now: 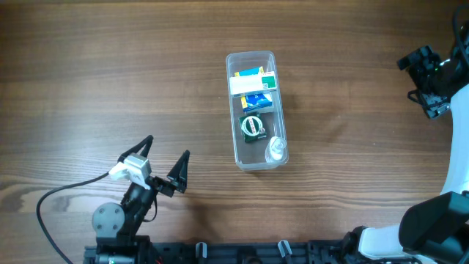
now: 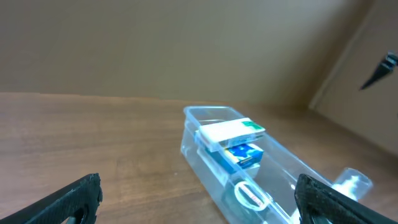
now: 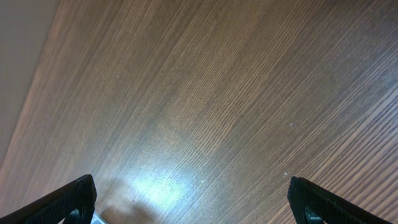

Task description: Pack container

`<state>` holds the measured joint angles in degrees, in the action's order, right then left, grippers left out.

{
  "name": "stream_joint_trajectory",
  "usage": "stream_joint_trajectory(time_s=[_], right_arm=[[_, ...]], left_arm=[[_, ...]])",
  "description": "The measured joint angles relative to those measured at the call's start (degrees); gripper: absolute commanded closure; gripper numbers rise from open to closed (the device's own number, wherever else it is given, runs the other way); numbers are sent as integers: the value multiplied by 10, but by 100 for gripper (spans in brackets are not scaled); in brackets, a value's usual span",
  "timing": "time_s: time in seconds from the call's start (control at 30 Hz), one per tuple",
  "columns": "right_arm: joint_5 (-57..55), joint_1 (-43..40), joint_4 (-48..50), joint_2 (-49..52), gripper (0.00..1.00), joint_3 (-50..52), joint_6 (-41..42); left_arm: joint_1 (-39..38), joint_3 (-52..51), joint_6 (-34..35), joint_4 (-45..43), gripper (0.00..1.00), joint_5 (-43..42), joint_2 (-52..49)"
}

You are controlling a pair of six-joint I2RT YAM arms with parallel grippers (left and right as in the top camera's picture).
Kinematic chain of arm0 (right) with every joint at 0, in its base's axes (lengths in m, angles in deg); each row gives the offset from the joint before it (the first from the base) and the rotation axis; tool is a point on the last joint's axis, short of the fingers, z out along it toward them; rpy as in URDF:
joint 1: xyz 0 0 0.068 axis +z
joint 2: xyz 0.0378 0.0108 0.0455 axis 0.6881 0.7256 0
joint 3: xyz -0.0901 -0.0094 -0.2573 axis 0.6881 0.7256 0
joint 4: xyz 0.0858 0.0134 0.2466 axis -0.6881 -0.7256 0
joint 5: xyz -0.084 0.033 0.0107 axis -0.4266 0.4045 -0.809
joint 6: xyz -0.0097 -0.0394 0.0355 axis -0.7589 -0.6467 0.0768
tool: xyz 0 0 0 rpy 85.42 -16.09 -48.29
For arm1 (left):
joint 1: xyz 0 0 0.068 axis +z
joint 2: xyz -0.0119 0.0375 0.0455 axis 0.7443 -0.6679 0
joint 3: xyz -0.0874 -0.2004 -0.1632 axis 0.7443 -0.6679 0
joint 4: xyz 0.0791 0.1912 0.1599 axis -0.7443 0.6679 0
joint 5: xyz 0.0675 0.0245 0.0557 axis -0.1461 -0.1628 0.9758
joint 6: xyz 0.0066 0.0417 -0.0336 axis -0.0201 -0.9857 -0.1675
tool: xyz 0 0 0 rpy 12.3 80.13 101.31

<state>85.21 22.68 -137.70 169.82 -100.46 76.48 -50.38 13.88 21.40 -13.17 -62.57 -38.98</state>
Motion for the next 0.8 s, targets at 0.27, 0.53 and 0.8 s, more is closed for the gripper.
stream_joint_trajectory(time_s=[0.27,0.53,0.8], right_arm=[[0,0,0,0,0,0,0],[0,0,0,0,0,0,0],[0,0,0,0,0,0,0]], left_arm=[[0,-6,-2,37,0,137,0],[0,-6,-35,37,0,146,0],[0,-6,-35,37,0,146,0]])
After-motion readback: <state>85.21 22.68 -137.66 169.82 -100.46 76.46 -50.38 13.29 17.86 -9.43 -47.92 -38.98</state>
